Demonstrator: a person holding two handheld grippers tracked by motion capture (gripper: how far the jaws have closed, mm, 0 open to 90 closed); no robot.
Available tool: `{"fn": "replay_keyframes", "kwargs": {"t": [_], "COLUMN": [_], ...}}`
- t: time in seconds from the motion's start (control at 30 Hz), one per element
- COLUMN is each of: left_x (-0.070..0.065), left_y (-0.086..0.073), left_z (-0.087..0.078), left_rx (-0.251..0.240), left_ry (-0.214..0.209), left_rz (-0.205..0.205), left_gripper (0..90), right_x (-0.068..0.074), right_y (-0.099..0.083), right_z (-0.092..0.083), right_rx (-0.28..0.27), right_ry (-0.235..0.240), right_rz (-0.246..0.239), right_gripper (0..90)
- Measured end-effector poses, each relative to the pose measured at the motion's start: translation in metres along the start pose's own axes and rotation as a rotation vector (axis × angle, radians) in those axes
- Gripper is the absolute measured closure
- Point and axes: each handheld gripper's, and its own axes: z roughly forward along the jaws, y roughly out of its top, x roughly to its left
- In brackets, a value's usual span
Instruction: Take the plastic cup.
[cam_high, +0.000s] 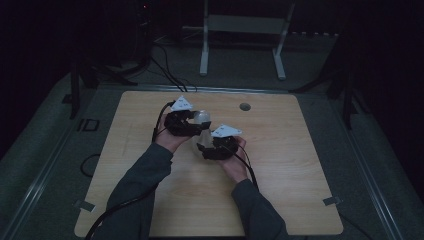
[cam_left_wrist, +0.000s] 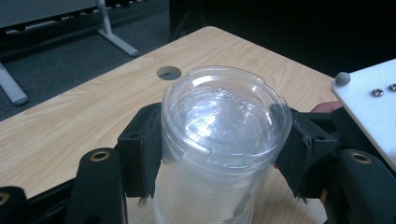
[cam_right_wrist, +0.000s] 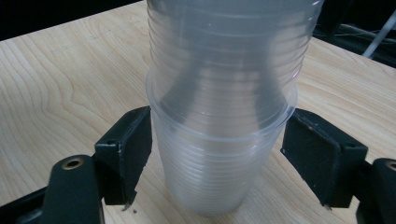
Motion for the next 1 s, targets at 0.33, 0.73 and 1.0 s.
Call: {"fn": "replay_keyframes", "kwargs": {"t": [0.33, 0.73, 1.0], "left_x": [0.001, 0.002, 0.001], "left_y": [0.004, 0.011, 0.016], "left_z": [-0.003, -0.009, -0.014], "left_rx": [-0.007, -0.022, -0.031], "left_ry": [-0.010, -0.020, -0.014], "left_rz": [-0.003, 0.002, 0.014], "left_gripper": [38.2, 39.3, 40.1], "right_x": [0.000, 0.000, 0.000], "right_y": [-0.001, -0.001, -0.001], "right_z": [0.000, -0.001, -0.002], "right_rx": [0.003, 0.003, 0.001], "right_ry": [0.003, 0.006, 0.012], "right_rz": [0.003, 0.003, -0.003], "right_gripper": [24.7, 24.8, 24.8]}}
